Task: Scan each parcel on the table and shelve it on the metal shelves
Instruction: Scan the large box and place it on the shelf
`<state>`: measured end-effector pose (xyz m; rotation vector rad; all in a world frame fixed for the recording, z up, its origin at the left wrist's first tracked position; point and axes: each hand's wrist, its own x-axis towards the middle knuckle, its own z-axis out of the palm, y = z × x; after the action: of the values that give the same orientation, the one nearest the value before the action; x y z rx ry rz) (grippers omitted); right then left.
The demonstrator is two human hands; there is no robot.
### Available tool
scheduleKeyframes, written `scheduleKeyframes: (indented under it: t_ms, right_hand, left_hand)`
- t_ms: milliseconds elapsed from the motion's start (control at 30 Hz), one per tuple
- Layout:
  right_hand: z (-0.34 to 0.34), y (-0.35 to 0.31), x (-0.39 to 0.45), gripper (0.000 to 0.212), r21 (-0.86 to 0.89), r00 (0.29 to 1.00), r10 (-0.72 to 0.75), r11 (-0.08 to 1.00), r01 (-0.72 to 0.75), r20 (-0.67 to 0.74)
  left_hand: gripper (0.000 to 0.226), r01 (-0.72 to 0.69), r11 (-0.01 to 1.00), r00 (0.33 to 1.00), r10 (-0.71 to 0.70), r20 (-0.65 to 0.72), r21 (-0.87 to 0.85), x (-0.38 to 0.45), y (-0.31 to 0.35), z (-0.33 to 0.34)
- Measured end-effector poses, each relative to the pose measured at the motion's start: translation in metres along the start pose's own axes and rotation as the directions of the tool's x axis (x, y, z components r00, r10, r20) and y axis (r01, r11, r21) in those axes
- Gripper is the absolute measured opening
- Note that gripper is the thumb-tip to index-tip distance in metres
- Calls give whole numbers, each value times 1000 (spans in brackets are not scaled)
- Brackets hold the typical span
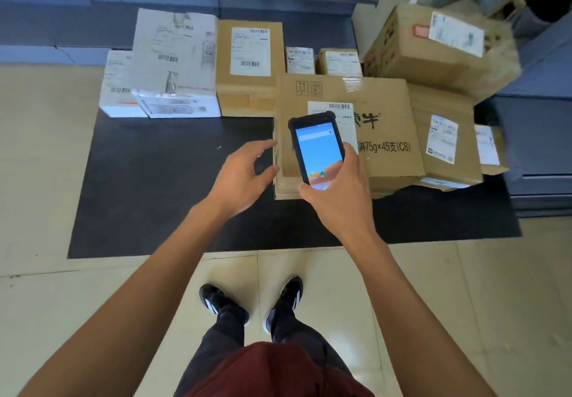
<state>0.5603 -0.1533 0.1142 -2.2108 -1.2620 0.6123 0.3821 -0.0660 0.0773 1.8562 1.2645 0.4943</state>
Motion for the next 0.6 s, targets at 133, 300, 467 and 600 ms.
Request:
scheduleKeyframes:
  t_ms: [133,300,467,600]
  right_hand:
    - [-29,18,-4,96,19,997,68,998,-67,-25]
    - [-55,29,-17,83,16,984,177,984,-177,9]
    - [-64,25,-36,64,15,967,252,967,-253,43]
    - [-64,21,-52,61,13,955,292,956,-293,59]
  left_hand:
    - [55,-57,997,998,56,35,47,17,16,15]
    - [55,-52,990,996,41,79,135,23,17,28]
    - [46,-55,988,996,43,83,142,25,10,31]
    - [44,-72,988,994,58,97,139,24,7,31]
